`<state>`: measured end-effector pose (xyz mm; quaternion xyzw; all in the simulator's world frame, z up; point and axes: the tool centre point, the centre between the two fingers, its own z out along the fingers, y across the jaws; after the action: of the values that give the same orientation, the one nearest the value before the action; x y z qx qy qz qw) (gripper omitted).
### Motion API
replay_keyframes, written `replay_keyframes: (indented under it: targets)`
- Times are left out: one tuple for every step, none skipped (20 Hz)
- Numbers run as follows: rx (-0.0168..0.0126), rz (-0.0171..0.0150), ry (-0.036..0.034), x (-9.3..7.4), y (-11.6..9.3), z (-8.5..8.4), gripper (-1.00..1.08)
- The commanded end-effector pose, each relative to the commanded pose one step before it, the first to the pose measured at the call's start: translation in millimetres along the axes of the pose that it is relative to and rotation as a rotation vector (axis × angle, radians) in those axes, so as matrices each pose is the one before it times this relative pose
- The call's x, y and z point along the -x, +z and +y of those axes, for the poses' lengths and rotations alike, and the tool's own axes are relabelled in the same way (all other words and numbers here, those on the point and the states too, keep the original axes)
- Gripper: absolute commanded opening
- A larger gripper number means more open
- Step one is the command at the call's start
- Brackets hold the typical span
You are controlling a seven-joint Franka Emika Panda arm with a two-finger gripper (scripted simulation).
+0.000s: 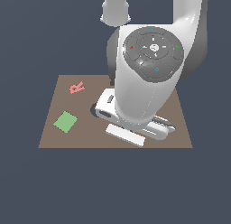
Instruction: Insert a designated object into the corresponding slot on a board.
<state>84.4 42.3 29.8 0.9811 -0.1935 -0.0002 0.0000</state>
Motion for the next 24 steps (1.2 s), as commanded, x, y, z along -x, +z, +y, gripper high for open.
replay_keyframes:
  targets:
    - [0.00001,-0.00001,-0.00116,0.35,0.02,0.1,-1.0]
    - [0.0,0.0,-0.00154,0.58,-0.04,0.19,-1.0]
    - [0.0,0.0,-0.00218,0.82,-0.05,0.26,-1.0]
    - [0.0,0.0,-0.00276,1.05,-0.06,0.37,-1.0]
    - [0.0,0.0,-0.00345,1.3,-0.08,0.42,-1.0]
    - [0.0,0.0,-0.00406,1.53,-0.09,0.54,-1.0]
    - [0.0,-0.00001,-0.00473,1.79,-0.11,0.61,-1.0]
    - [0.0,-0.00001,-0.00544,2.05,-0.12,0.68,-1.0]
    - [0.0,-0.00001,-0.00614,2.31,-0.14,0.77,-1.0]
    - [0.0,-0.00001,-0.00682,2.57,-0.16,0.88,-1.0]
    - [0.0,-0.00001,-0.00756,2.85,-0.17,0.97,-1.0]
    - [0.0,-0.00001,-0.00834,3.13,-0.19,1.06,-1.0]
    - [0.0,-0.00001,-0.00911,3.42,-0.21,1.17,-1.0]
    - [0.0,-0.00001,-0.00994,3.72,-0.22,1.27,-1.0]
    - [0.0,-0.00001,-0.01076,4.03,-0.24,1.38,-1.0]
    - [0.0,-0.00001,-0.01166,4.36,-0.26,1.48,-1.0]
    - [0.0,-0.00001,-0.01254,4.69,-0.28,1.62,-1.0]
    - [0.0,-0.00001,-0.0135,5.03,-0.3,1.73,-1.0]
    - [0.0,-0.00001,-0.01445,5.39,-0.32,1.88,-1.0]
    - [0.0,-0.00001,-0.01549,5.76,-0.35,2.0,-1.0]
    - [0.00001,-0.00001,-0.01656,6.15,-0.37,2.14,-1.0]
    - [0.00001,-0.00002,-0.01766,6.55,-0.39,2.3,-1.0]
    - [0.00001,-0.00002,-0.01858,6.88,-0.41,2.44,-1.0]
    - [0.00001,-0.00002,-0.01835,6.78,-0.41,2.4,-1.0]
